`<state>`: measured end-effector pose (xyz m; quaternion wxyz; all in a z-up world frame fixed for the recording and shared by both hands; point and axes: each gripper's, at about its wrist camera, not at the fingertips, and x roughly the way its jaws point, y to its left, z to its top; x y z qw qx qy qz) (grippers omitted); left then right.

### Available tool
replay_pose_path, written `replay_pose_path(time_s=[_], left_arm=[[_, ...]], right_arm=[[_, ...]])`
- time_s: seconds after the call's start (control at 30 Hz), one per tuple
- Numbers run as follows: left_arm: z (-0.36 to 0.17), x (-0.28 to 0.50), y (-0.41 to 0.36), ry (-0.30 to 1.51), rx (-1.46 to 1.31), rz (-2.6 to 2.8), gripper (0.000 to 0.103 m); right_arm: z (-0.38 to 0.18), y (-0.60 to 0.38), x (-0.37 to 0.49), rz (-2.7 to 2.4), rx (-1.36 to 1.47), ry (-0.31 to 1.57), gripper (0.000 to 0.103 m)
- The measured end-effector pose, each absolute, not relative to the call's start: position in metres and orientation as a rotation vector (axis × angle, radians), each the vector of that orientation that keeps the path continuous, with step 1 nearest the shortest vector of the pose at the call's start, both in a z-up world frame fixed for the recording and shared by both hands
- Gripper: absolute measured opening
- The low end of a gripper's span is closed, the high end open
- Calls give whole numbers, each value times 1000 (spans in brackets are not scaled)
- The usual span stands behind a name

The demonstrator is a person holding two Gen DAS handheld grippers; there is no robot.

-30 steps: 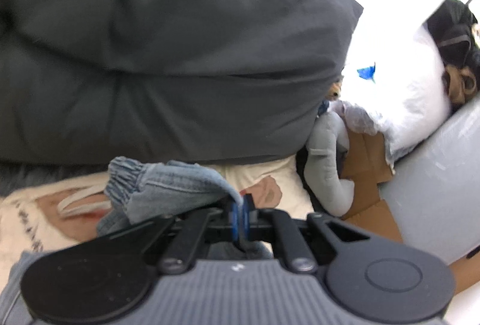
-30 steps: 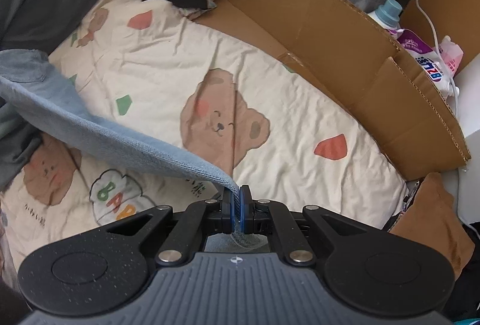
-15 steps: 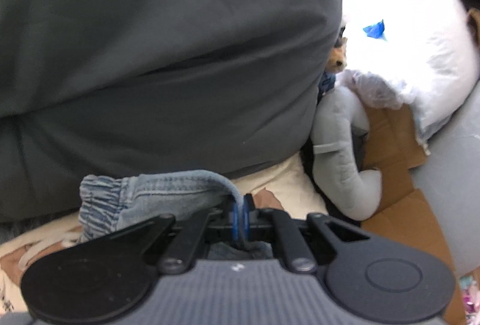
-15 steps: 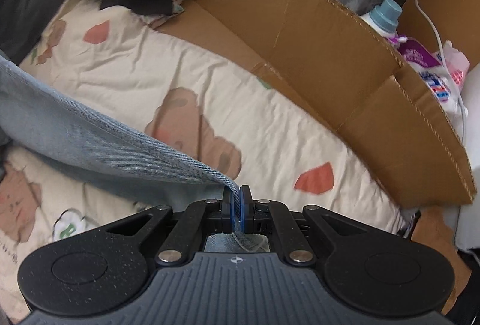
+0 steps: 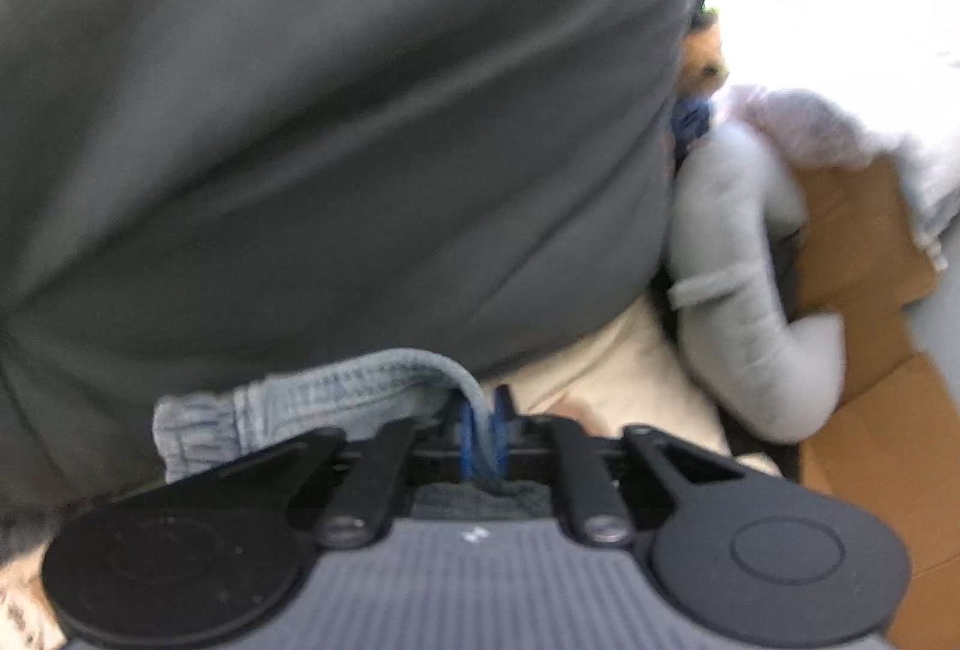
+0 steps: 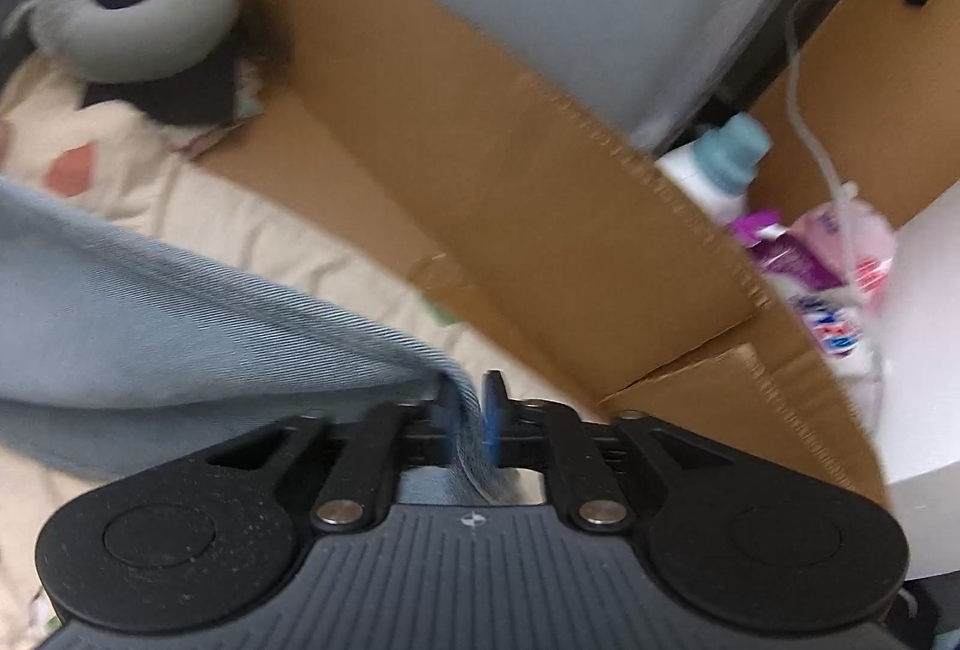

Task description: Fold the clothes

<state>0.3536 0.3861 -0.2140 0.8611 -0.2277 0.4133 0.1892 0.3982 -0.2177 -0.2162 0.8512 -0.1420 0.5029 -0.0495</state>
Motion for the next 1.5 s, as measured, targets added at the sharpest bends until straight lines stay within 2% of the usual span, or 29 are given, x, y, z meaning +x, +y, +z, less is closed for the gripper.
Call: replay_pose_path(time_s=[0.03,0.1,0.17,0.4,0.47,0.87,1.17,1.5], left_arm=[[-217,351,386,874,-495,391,30],[-223,344,384,890,-512,379,35],[-227,337,381,910,-500,369,46],[-225,309,380,940,-472,346,54],[-220,301,382,946,-459,339,61],[-189,223,411,957,-447,315,62],[-161,147,433,940,-507,301,62],[-168,61,460,939,-501,332,66]], right_arm=[[-216,-215,399,-131,-315,1040,43],[-213,-212,397,-141,-308,1011,47],[-209,-209,392,-133,-290,992,53],[-206,-200,362,-39,-216,998,58],[-205,-197,353,-13,-195,1000,58],[-184,-194,307,146,4,1028,58],[-160,-164,283,263,32,996,58],[-134,-136,254,335,71,945,58]])
